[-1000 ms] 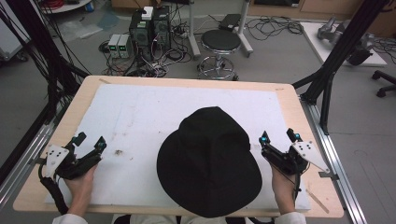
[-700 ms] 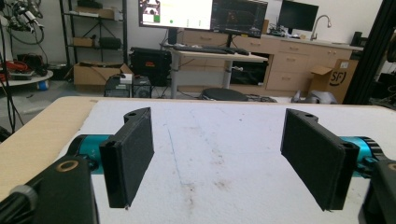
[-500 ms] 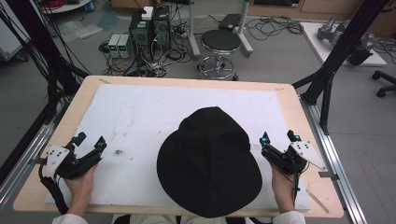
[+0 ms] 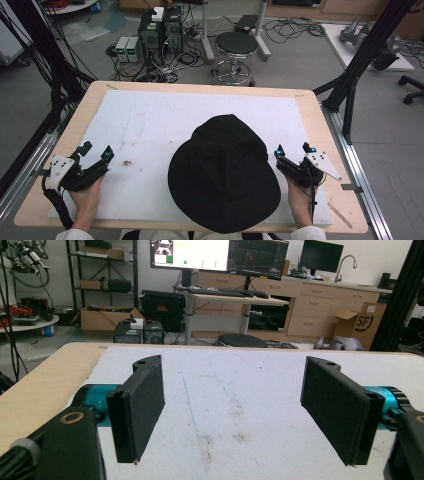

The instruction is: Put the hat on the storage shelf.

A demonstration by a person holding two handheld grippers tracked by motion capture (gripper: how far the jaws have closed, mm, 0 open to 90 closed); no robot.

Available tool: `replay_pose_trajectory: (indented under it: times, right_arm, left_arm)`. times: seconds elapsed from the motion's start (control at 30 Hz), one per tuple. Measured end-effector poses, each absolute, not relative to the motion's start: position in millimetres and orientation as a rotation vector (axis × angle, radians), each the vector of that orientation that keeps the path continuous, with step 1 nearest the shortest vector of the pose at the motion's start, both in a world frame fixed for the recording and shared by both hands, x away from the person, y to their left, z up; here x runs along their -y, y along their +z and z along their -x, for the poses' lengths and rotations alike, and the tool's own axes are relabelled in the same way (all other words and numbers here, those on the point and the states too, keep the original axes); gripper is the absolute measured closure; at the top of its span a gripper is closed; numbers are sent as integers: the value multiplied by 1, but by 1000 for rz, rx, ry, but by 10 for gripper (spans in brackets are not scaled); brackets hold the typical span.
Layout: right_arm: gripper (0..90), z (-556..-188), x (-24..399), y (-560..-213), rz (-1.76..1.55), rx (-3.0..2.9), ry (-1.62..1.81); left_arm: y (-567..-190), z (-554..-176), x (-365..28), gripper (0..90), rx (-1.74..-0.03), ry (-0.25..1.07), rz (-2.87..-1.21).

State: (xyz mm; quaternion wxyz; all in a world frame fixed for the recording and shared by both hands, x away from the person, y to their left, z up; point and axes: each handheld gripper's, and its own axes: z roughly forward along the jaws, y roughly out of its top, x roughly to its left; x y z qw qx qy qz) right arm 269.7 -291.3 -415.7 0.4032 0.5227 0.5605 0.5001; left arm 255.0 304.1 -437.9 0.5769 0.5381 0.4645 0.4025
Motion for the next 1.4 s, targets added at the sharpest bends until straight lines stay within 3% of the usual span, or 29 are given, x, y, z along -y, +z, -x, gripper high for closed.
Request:
replay_pose_trajectory:
  times: [1.4]
  right_arm:
    - [125, -268, 295, -417, -1335, -1415, 1259]
  left_arm:
    - [-438, -255, -304, 256, -1087, 935, -1261]
